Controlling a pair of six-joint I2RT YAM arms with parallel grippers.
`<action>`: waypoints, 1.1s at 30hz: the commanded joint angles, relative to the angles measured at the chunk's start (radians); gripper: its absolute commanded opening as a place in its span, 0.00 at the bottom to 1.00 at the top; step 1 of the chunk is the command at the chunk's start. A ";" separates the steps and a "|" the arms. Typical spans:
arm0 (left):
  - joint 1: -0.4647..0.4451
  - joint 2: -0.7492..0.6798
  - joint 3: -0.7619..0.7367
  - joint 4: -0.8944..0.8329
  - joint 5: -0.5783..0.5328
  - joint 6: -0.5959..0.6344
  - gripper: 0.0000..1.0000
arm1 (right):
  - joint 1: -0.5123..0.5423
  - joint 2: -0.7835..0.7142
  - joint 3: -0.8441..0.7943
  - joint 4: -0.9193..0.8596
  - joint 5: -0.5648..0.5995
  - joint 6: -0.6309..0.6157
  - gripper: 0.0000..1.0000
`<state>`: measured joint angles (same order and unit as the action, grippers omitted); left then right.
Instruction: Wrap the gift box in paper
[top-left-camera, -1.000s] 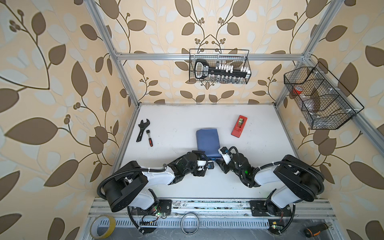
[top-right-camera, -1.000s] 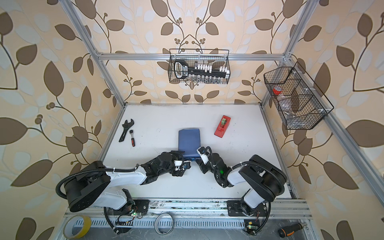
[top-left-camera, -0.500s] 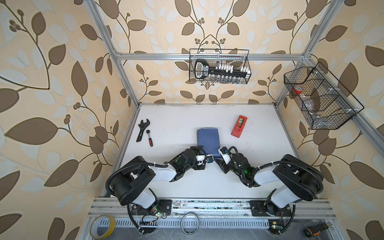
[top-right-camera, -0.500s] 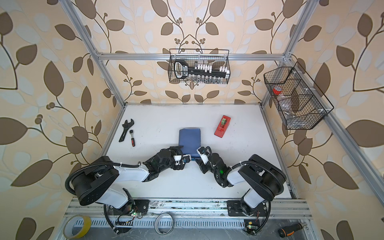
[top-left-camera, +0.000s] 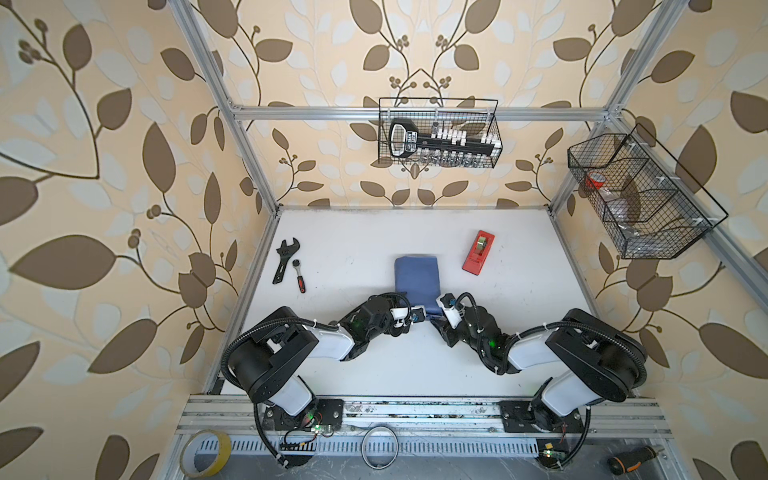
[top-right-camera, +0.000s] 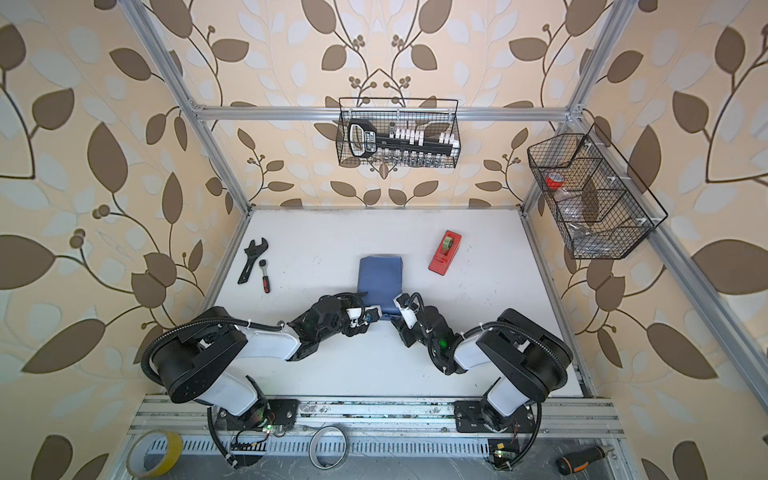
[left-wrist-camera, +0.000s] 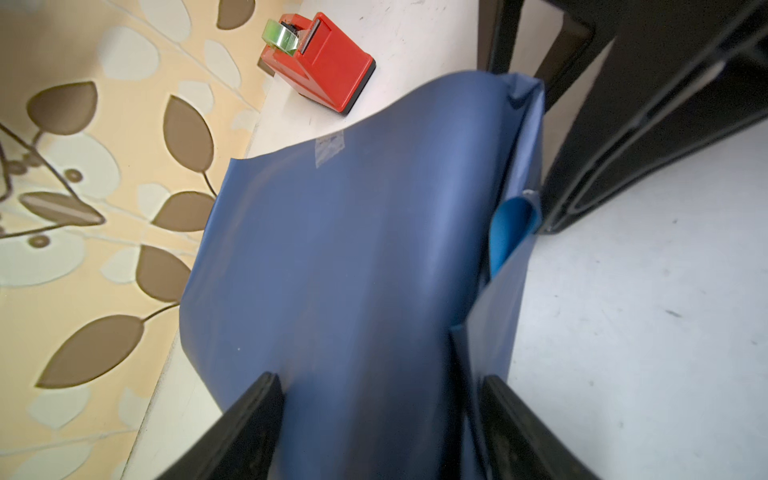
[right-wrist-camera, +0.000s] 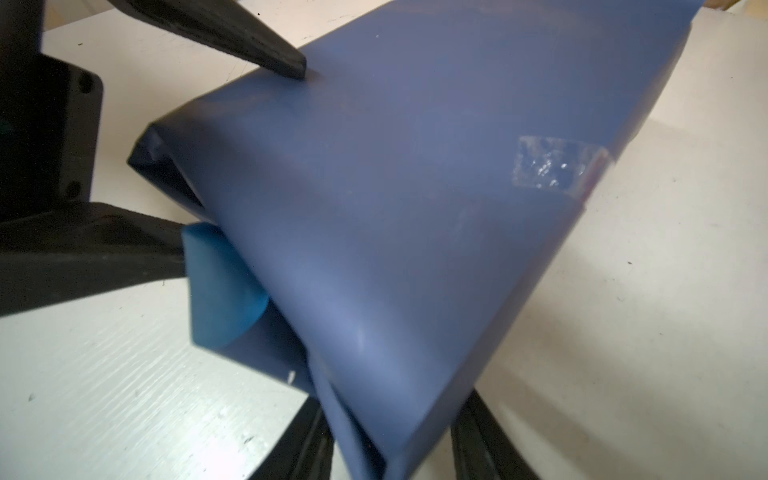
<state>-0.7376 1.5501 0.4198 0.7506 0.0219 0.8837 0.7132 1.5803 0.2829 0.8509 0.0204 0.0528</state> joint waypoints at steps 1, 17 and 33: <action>0.011 0.030 0.016 -0.009 0.043 0.010 0.73 | -0.006 -0.039 0.002 0.006 0.014 -0.002 0.46; 0.015 0.048 0.024 -0.027 0.054 0.011 0.66 | -0.122 -0.293 0.091 -0.312 -0.111 0.176 0.78; 0.013 0.036 0.040 -0.062 0.071 -0.008 0.66 | -0.195 0.056 0.315 -0.391 -0.166 0.261 0.75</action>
<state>-0.7315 1.5761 0.4450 0.7643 0.0532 0.8814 0.5247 1.6196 0.6224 0.5194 -0.1314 0.3138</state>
